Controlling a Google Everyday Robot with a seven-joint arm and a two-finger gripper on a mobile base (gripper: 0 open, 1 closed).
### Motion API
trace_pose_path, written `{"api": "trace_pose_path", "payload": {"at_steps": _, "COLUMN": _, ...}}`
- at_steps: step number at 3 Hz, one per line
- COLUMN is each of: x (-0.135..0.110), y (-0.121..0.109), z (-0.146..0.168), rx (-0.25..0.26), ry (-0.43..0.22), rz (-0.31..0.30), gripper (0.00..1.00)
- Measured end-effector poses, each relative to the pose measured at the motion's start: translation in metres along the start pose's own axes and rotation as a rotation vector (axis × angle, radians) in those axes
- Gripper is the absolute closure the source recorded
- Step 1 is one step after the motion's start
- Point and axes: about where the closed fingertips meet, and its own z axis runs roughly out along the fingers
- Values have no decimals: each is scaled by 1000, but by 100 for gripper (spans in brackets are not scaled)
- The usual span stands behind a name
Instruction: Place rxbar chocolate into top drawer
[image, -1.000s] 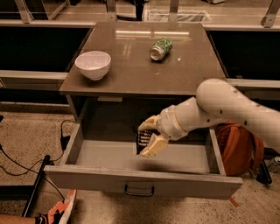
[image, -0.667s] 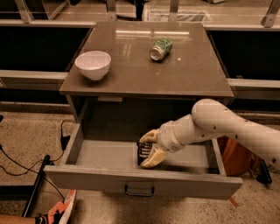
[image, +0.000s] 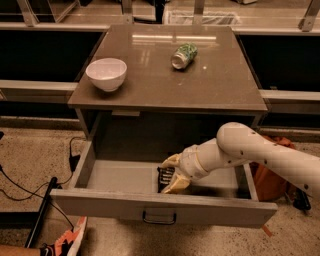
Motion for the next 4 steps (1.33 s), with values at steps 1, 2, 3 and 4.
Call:
{"api": "trace_pose_path", "payload": {"at_steps": 1, "x": 0, "y": 0, "z": 0, "rx": 0, "ry": 0, "rz": 0, "gripper": 35}}
{"api": "trace_pose_path", "payload": {"at_steps": 2, "x": 0, "y": 0, "z": 0, "rx": 0, "ry": 0, "rz": 0, "gripper": 12}}
{"api": "trace_pose_path", "payload": {"at_steps": 3, "x": -3, "y": 1, "z": 1, "rx": -12, "ry": -3, "rz": 0, "gripper": 0}}
{"api": "trace_pose_path", "payload": {"at_steps": 4, "x": -30, "y": 1, "z": -19, "rx": -30, "ry": -32, "rz": -44, "gripper": 0}}
